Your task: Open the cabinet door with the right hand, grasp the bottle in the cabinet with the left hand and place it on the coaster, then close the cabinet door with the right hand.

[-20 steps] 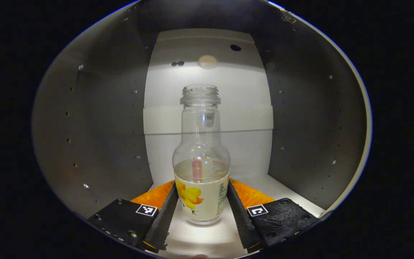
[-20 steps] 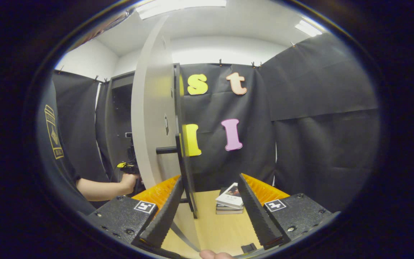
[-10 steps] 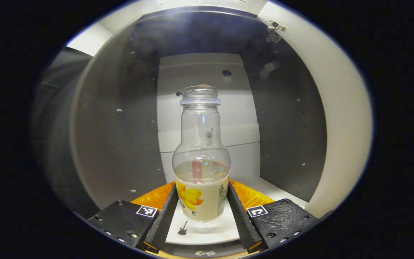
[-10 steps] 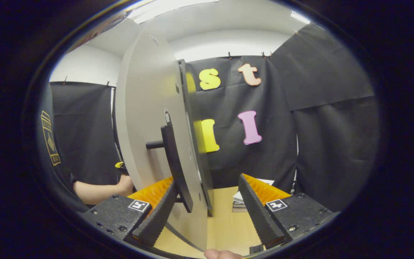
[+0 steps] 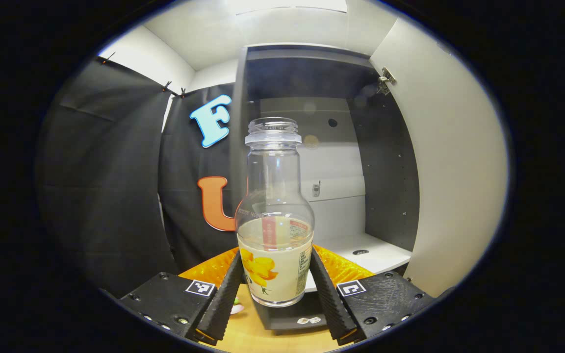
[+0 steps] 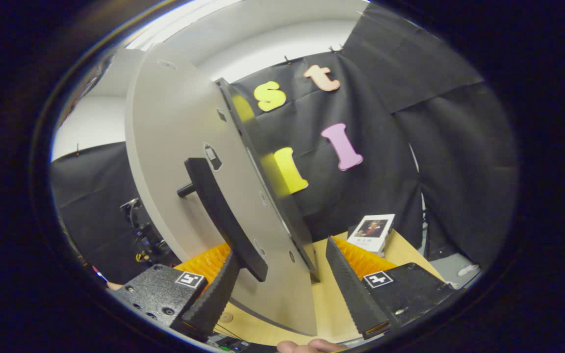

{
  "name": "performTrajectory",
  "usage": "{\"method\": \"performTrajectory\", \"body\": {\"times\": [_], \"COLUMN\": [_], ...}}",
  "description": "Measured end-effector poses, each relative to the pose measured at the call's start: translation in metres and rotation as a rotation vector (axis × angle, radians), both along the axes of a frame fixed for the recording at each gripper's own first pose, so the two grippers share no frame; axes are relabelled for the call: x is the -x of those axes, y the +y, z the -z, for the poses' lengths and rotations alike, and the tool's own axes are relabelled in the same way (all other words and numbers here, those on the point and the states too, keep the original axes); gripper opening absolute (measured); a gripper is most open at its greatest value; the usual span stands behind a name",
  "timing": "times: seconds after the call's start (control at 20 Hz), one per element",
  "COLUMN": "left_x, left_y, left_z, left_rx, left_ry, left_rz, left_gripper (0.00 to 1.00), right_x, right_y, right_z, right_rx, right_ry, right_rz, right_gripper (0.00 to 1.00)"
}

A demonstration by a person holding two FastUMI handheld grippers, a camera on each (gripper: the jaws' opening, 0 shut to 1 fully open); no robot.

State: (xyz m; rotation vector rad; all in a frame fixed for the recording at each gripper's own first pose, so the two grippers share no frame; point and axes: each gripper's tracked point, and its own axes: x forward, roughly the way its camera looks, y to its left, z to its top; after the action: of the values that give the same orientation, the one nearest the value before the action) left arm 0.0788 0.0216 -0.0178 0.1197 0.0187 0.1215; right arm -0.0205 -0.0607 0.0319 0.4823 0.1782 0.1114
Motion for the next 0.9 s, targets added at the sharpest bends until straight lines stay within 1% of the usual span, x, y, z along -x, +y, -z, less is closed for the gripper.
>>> {"method": "performTrajectory", "body": {"times": [0.1,0.15,0.25,0.3,0.4,0.5,0.6,0.65,0.7,0.75,0.9], "left_x": [0.027,0.04,0.064,0.076,0.1,0.123,0.143,0.152,0.157,0.164,0.181], "left_y": [0.01,0.015,0.021,0.023,0.03,0.043,0.054,0.06,0.067,0.073,0.08], "left_z": [0.013,0.019,0.04,0.055,0.09,0.131,0.172,0.193,0.212,0.234,0.3], "left_rx": [-0.018,-0.029,-0.032,-0.023,0.0,0.013,0.035,0.045,0.052,0.057,0.09], "left_ry": [0.012,0.009,0.015,0.027,0.055,0.097,0.143,0.165,0.182,0.211,0.269], "left_rz": [0.017,0.022,0.034,0.041,0.032,-0.003,-0.052,-0.082,-0.11,-0.138,-0.184], "left_gripper": [0.75,0.75,0.75,0.75,0.75,0.75,0.75,0.75,0.76,0.76,0.75], "right_x": [0.007,0.009,0.021,0.028,0.048,0.066,0.077,0.081,0.084,0.086,0.099], "right_y": [0.003,0.008,0.022,0.021,0.009,0.0,-0.001,-0.007,-0.014,-0.021,-0.022], "right_z": [-0.001,-0.003,-0.012,-0.016,-0.005,0.012,0.034,0.047,0.059,0.071,0.105], "right_rx": [-0.003,0.017,0.082,0.114,0.168,0.173,0.159,0.167,0.177,0.178,0.166], "right_ry": [0.022,0.025,0.018,0.007,0.027,0.085,0.168,0.206,0.237,0.276,0.382], "right_rz": [0.061,0.071,0.049,0.05,0.074,0.099,0.094,0.098,0.11,0.126,0.127], "right_gripper": [1.0,1.0,1.0,1.0,1.0,1.0,1.0,0.98,1.0,1.0,1.0]}}
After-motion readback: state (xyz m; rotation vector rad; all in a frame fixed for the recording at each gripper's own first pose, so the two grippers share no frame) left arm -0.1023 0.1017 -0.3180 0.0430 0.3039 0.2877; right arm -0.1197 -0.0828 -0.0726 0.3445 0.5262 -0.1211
